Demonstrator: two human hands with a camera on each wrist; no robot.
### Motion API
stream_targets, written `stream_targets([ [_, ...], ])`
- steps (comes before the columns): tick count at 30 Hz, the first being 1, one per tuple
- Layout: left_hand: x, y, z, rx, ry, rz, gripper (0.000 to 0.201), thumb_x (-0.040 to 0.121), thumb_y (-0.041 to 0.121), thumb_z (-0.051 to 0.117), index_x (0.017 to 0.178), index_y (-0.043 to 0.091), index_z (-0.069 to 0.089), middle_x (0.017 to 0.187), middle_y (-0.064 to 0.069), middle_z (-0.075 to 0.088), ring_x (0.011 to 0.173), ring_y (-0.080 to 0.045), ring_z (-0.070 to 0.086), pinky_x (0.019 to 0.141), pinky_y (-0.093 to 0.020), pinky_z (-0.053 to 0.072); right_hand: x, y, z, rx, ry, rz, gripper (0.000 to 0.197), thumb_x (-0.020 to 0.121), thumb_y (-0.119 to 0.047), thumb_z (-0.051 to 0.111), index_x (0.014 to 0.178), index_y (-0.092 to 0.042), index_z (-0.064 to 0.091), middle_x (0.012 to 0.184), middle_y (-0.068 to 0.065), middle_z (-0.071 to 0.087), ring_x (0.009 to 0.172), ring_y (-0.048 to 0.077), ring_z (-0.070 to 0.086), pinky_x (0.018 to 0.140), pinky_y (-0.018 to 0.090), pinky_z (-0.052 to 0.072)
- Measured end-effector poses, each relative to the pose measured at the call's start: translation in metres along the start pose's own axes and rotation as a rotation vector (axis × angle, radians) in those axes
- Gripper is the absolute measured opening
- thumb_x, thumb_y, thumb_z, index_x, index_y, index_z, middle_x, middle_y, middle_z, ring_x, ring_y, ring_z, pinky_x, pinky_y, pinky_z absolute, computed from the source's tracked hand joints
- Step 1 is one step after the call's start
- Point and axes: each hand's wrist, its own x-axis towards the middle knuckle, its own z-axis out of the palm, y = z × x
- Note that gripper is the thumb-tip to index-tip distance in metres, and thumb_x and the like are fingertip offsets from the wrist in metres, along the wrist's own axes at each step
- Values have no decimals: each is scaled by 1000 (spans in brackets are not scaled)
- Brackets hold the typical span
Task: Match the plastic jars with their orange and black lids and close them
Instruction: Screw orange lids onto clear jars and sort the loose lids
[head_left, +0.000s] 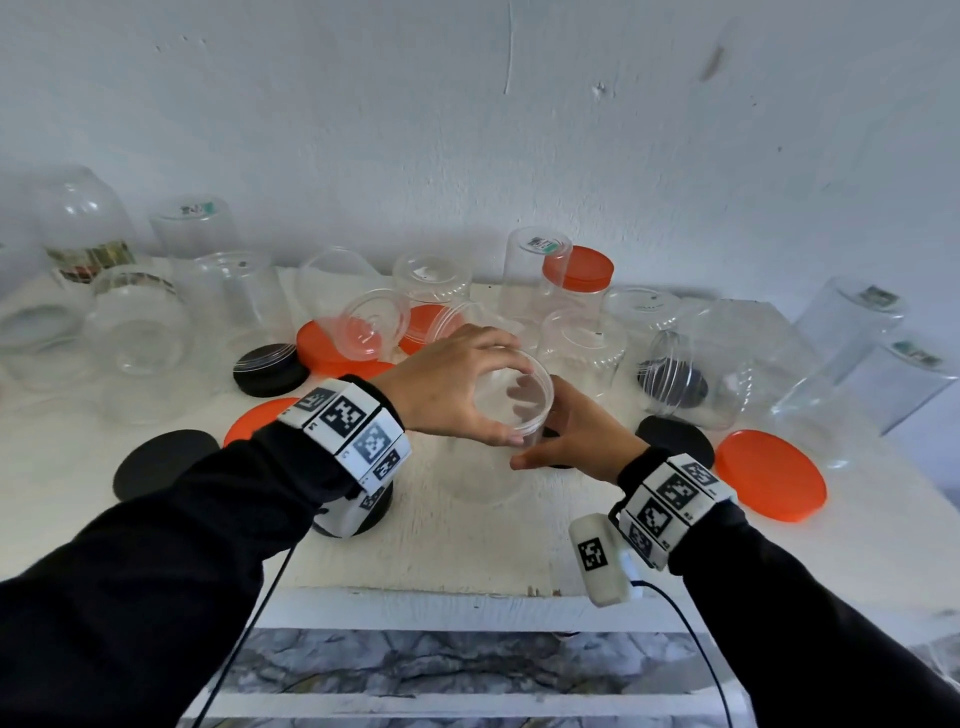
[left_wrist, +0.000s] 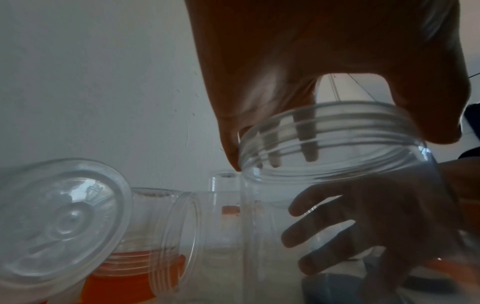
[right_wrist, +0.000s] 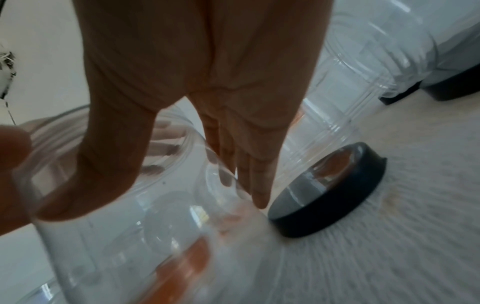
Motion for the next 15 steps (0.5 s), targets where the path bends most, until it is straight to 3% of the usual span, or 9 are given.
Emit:
stream_targets([
  [6, 7, 4, 5, -51, -19, -6, 78, 63, 53, 77, 132, 31, 45, 147, 7, 30, 135, -12, 23, 110, -35, 23, -2, 4, -8, -38, 0, 4, 90, 61, -9, 84, 133, -22, 31, 130, -8, 46, 123, 12, 47, 102, 32, 43],
  [8, 5, 4, 6, -97, 2, -24, 88, 62, 52, 77, 137, 29, 38, 150, 8, 22, 137, -9, 17, 110, -30, 17, -2, 0, -13, -74, -41, 10, 98, 60, -12, 85, 136, -22, 24, 129, -10, 43, 123, 13, 46, 101, 31, 43],
  [11, -7, -3, 8, -346, 65, -119, 108, 57, 42, 82, 144, 28, 19, 149, 10, 17, 132, -1, 17, 108, -26, 17, -5, -18, -27, -148, -56, -23, 114, 53, -25, 89, 142, -26, 17, 145, -2, 32, 131, 15, 38, 108, 37, 36],
  [15, -19, -16, 22, -566, 64, -254, 119, 59, 22, 87, 145, 25, 4, 146, 11, 18, 128, 0, 20, 102, -15, 22, -9, -68, -37, -466, -107, -158, 92, 64, -29, 83, 140, -30, 30, 144, -11, 31, 129, 5, 32, 107, 28, 30],
])
